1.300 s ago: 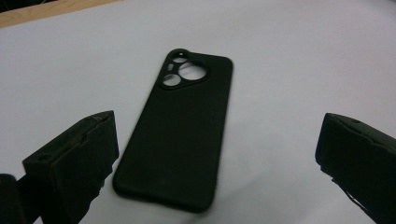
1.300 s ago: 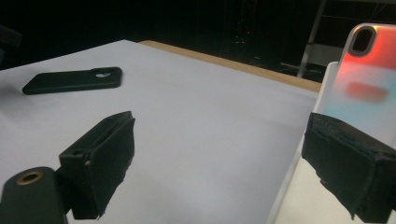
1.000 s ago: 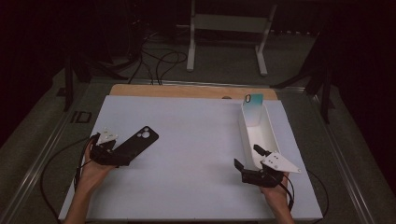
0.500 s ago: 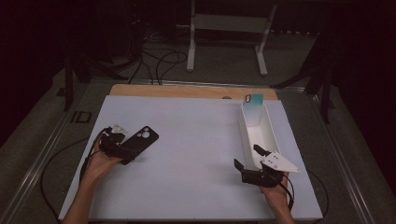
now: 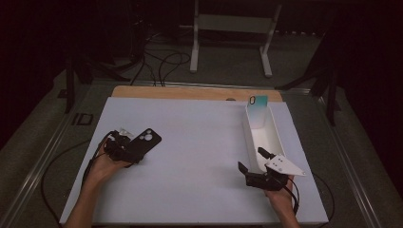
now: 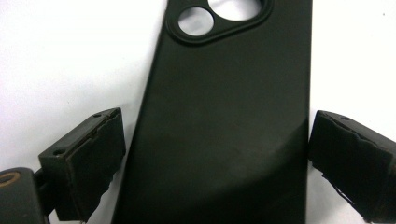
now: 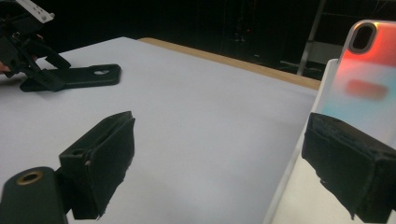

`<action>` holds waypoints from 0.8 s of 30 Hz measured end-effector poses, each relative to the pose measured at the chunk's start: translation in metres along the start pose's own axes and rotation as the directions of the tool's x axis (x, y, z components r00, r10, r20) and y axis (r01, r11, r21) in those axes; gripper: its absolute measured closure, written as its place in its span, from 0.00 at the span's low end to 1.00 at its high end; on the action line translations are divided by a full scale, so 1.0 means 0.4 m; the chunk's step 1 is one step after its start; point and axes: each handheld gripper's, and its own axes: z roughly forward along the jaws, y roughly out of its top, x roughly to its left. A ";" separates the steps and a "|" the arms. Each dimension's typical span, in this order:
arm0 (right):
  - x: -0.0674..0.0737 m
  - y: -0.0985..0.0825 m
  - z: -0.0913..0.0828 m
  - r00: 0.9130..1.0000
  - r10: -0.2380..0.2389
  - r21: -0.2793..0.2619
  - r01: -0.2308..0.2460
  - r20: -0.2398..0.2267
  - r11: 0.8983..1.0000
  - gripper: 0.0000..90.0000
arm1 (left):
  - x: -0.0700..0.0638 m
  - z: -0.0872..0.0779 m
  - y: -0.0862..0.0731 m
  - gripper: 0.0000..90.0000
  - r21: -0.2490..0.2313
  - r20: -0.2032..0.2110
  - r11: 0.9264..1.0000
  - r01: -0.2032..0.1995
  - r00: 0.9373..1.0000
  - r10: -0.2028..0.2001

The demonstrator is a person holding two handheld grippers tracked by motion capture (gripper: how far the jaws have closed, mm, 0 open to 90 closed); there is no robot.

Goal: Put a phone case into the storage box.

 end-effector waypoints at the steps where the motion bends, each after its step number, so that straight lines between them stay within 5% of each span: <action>1: 0.001 0.000 0.000 1.000 -0.001 0.000 0.001 0.002 1.000 0.10 | -0.003 0.000 0.001 0.06 0.007 -0.002 1.000 0.000 1.000 0.000; 10: 0.005 0.000 0.002 1.000 -0.006 0.002 0.006 0.001 1.000 0.10 | -0.020 -0.010 0.008 0.15 0.033 -0.021 0.999 -0.011 1.000 0.012; 16: 0.007 0.000 0.005 1.000 -0.004 0.006 0.004 -0.002 1.000 0.10 | -0.031 -0.016 -0.002 0.17 -0.009 -0.052 1.000 0.008 0.999 -0.009; 24: 0.004 0.003 0.003 1.000 0.000 0.003 0.000 0.007 1.000 0.10 | -0.043 -0.034 0.005 0.18 -0.103 -0.014 0.993 0.056 0.998 -0.058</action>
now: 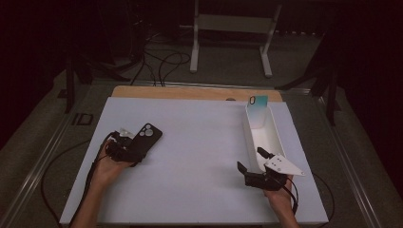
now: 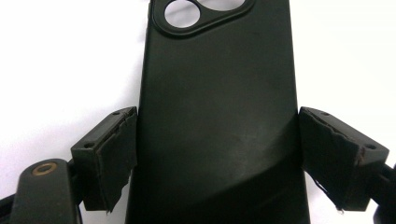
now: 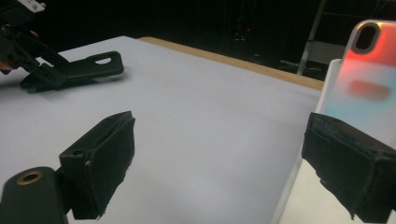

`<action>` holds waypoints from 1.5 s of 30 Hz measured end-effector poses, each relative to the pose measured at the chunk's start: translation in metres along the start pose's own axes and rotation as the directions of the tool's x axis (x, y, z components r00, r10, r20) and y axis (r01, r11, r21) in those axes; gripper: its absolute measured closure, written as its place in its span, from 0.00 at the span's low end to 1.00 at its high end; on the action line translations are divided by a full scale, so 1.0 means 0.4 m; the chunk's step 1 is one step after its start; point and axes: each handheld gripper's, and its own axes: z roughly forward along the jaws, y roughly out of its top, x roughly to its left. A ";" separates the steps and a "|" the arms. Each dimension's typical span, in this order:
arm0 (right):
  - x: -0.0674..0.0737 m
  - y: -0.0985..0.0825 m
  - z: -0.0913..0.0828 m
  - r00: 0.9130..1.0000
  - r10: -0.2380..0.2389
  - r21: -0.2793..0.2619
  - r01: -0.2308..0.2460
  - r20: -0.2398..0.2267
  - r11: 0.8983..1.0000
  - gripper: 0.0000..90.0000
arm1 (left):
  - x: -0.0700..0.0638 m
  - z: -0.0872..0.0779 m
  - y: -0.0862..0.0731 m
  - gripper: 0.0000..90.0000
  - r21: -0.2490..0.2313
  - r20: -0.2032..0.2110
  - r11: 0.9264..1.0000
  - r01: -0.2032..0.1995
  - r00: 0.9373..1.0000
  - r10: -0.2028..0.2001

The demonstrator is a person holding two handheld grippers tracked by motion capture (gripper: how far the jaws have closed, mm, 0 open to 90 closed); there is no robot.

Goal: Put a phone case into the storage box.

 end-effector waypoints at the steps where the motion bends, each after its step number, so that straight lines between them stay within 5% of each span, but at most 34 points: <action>1: -0.001 0.001 -0.001 1.000 -0.001 -0.001 0.001 0.002 1.000 0.10 | -0.003 -0.005 0.001 0.18 -0.013 0.005 1.000 0.003 1.000 -0.003; 15: -0.005 0.023 0.009 1.000 0.023 0.035 -0.023 0.001 0.999 0.10 | -0.063 -0.082 0.012 0.17 -0.211 0.044 0.977 0.017 0.999 -0.008; 26: -0.006 0.090 0.038 0.995 0.099 0.094 -0.098 -0.003 0.991 0.10 | -0.145 -0.125 0.053 0.17 -0.314 0.045 0.948 -0.051 0.997 0.069; 30: -0.001 0.128 0.058 0.987 0.145 0.090 -0.139 -0.064 0.986 0.10 | -0.185 -0.140 0.071 0.17 -0.339 0.051 0.936 -0.090 0.992 0.114; 36: 0.026 0.188 0.094 0.985 0.121 0.100 -0.109 -0.126 0.989 0.10 | -0.247 -0.148 0.093 0.17 -0.384 0.051 0.915 -0.125 0.986 0.156; 45: 0.069 0.246 0.155 0.963 0.149 0.115 -0.126 -0.224 0.985 0.10 | -0.329 -0.146 0.107 0.17 -0.435 0.078 0.884 -0.173 0.971 0.228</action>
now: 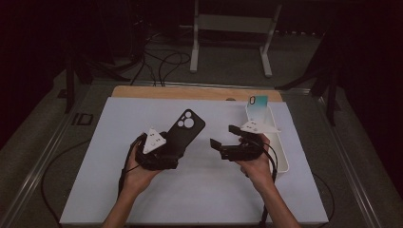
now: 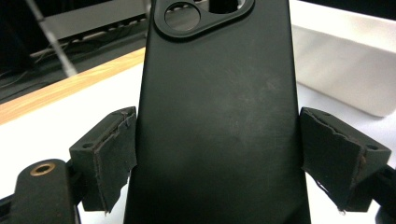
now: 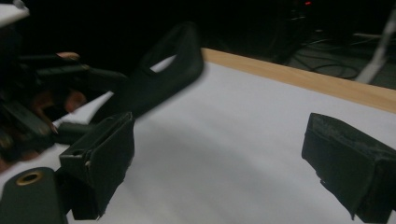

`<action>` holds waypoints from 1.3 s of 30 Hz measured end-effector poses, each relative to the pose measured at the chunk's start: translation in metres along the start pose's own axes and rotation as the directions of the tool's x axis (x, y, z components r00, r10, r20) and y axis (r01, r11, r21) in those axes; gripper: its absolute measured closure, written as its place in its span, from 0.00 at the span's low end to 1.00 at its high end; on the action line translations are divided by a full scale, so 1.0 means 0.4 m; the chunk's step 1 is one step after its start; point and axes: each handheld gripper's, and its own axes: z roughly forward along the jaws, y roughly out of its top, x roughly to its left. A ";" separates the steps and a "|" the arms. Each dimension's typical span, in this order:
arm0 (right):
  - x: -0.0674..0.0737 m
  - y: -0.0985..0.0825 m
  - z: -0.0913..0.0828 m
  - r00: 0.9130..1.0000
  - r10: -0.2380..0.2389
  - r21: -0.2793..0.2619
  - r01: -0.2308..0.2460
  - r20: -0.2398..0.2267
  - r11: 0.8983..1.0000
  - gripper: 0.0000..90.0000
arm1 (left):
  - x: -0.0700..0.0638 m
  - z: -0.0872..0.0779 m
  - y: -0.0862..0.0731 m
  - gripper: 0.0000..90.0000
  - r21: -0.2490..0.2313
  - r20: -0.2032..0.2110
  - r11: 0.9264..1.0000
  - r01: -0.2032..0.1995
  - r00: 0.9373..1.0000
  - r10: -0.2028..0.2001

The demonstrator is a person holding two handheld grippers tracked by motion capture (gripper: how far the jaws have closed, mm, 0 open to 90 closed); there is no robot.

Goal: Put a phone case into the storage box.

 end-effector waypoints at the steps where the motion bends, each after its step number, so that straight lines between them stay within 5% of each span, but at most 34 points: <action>1: 0.005 0.004 0.007 1.000 0.004 0.004 -0.004 -0.019 1.000 0.10 | -0.008 0.002 0.001 0.17 -0.005 0.003 1.000 -0.005 1.000 0.005; 9: 0.040 0.013 0.050 0.993 0.030 0.037 -0.026 -0.114 0.999 0.18 | -0.058 0.007 0.003 0.17 -0.048 0.030 0.998 -0.033 0.999 0.034; 15: 0.052 0.012 0.072 0.983 0.073 0.078 -0.060 -0.166 0.995 0.46 | -0.064 0.005 0.003 0.17 -0.080 0.057 0.997 -0.019 0.998 0.023; 28: 0.080 0.008 0.104 0.965 0.112 0.114 -0.087 -0.238 0.990 0.90 | -0.091 0.023 -0.008 0.17 -0.080 0.032 0.996 -0.033 0.999 0.036; 29: 0.083 0.007 0.105 0.965 0.111 0.111 -0.087 -0.237 0.990 0.90 | -0.089 0.016 -0.012 0.27 -0.091 -0.014 0.995 -0.041 0.999 0.040; 30: 0.084 0.008 0.103 0.970 0.098 0.113 -0.074 -0.223 0.991 0.89 | -0.078 0.012 -0.014 0.61 -0.100 -0.015 0.995 -0.020 1.000 0.019; 31: 0.087 0.008 0.102 0.980 0.066 0.115 -0.044 -0.190 0.992 0.95 | -0.066 0.008 -0.015 0.65 -0.118 0.024 0.993 0.016 1.000 -0.013; 34: 0.080 0.001 0.099 0.973 0.099 0.111 -0.076 -0.211 0.991 0.96 | -0.062 0.002 -0.013 0.44 -0.117 0.027 0.993 0.000 1.000 0.004; 39: 0.090 0.003 0.098 0.981 0.057 0.105 -0.038 -0.183 0.994 0.97 | -0.058 0.007 -0.014 0.35 -0.100 0.051 0.995 0.028 0.998 -0.023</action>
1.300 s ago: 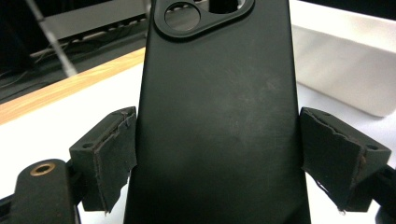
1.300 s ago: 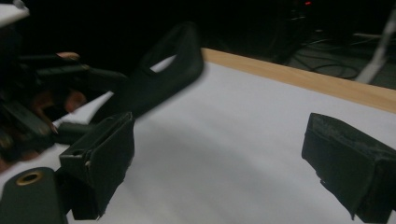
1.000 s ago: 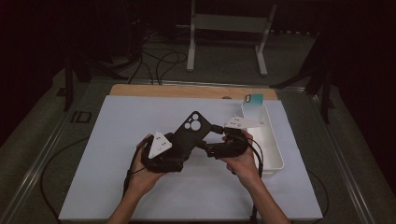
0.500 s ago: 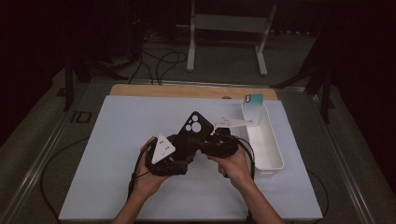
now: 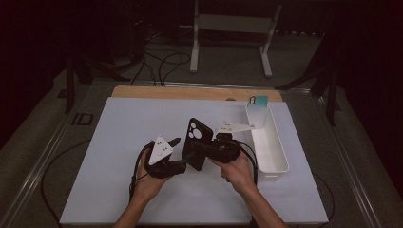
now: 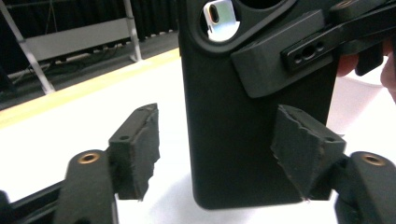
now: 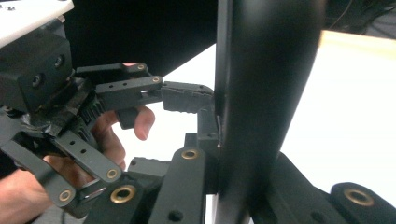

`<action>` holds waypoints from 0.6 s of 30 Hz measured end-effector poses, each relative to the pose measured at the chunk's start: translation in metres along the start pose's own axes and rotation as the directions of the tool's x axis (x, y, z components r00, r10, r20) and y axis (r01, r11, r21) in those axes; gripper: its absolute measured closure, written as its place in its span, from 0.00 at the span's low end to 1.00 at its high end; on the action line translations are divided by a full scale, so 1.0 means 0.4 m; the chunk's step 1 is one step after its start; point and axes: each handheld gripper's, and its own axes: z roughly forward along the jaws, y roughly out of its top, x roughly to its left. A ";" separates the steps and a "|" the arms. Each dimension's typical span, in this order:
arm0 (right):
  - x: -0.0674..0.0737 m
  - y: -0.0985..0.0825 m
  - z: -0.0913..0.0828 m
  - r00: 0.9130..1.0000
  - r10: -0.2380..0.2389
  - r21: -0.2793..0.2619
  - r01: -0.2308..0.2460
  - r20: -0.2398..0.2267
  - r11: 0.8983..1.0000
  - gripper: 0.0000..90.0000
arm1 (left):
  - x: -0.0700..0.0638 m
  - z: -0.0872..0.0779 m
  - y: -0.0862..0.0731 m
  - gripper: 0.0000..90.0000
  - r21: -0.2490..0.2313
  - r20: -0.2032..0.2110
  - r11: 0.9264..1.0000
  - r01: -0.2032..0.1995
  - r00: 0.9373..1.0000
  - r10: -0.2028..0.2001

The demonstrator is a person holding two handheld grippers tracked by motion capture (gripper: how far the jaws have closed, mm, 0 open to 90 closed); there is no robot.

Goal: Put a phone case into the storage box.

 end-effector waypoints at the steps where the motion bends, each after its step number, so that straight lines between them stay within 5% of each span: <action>1: 0.000 0.001 -0.001 1.000 -0.009 -0.005 0.009 0.001 1.000 0.97 | 0.003 0.000 0.001 0.33 0.000 0.008 1.000 0.008 1.000 -0.008; 8: 0.000 0.008 -0.020 0.999 -0.044 -0.021 0.044 -0.010 0.999 0.96 | 0.033 -0.001 -0.001 0.16 0.050 0.103 0.996 0.074 0.991 -0.079; 18: 0.019 0.012 -0.036 0.987 -0.129 -0.043 0.125 -0.094 0.991 0.96 | 0.035 0.014 -0.006 0.03 0.130 0.272 0.987 0.090 0.954 -0.123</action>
